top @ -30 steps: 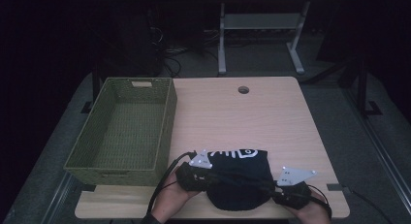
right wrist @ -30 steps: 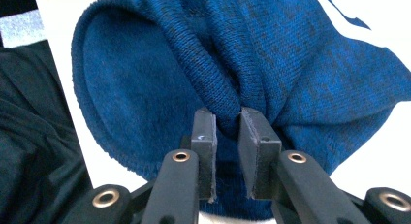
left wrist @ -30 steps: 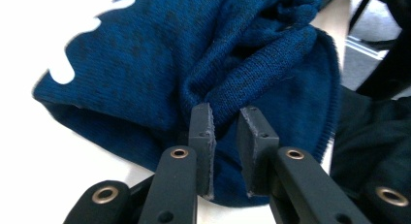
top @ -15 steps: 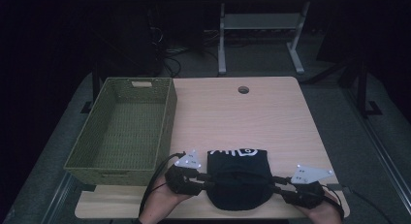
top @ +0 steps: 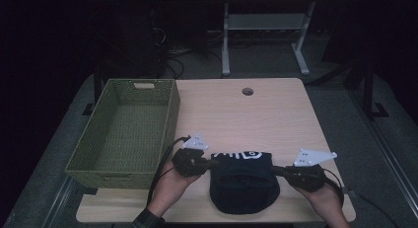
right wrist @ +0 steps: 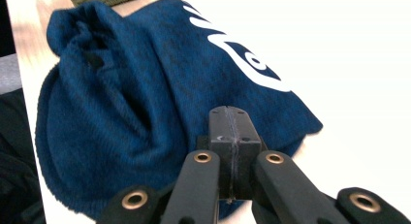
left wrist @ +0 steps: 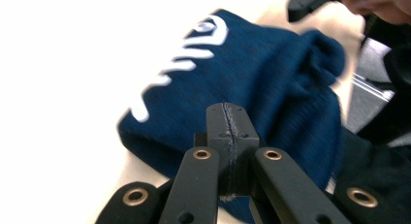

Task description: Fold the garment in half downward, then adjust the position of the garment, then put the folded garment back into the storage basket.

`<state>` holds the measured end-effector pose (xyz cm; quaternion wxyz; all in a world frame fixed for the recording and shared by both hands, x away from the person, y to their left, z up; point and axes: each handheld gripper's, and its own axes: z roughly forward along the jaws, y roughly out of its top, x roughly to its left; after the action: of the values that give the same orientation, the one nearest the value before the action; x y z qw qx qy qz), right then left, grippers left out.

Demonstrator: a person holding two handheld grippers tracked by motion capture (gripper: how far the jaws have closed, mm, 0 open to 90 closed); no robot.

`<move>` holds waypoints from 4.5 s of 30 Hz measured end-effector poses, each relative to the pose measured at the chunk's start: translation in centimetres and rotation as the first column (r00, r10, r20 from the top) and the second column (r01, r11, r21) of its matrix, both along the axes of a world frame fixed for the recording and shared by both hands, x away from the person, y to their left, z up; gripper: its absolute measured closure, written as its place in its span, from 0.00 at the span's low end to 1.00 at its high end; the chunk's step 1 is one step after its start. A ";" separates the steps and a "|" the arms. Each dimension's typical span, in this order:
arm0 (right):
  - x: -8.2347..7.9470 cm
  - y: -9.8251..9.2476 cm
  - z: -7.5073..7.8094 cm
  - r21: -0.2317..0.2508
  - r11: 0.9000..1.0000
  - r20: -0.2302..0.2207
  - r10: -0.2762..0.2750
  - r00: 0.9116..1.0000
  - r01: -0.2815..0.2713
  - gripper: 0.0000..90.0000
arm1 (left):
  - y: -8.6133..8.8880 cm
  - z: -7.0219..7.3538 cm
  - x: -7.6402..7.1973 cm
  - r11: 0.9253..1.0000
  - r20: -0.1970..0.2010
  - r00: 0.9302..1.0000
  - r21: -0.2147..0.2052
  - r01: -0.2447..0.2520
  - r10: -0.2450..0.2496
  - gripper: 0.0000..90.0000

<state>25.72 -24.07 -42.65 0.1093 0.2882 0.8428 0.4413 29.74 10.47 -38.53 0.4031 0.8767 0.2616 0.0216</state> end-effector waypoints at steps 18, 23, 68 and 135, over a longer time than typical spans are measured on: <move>-0.5 2.0 -0.7 -0.006 0.991 -0.051 0.136 0.989 -0.137 1.00 | -2.7 -2.8 3.7 0.997 -0.055 0.998 0.075 -0.029 0.033 1.00; -1.2 2.3 -1.8 -0.021 0.985 -0.098 0.169 0.981 -0.171 1.00 | -3.5 -3.6 3.1 0.994 -0.079 0.997 0.108 0.011 -0.003 1.00; 0.1 4.8 -1.5 -0.078 0.995 -0.036 0.059 0.998 -0.061 1.00 | -4.1 -4.2 2.2 0.988 -0.058 0.996 0.131 0.078 -0.071 1.00; 1.8 -4.3 -5.6 -0.143 0.922 -0.048 -0.371 0.928 0.361 0.09 | -1.0 -6.9 6.0 0.991 -0.176 0.984 0.136 -0.014 0.038 0.50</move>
<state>27.48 -28.33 -48.29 0.1770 0.4489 0.8047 0.3458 35.71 9.46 -45.43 0.3178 0.8968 0.3060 -0.0343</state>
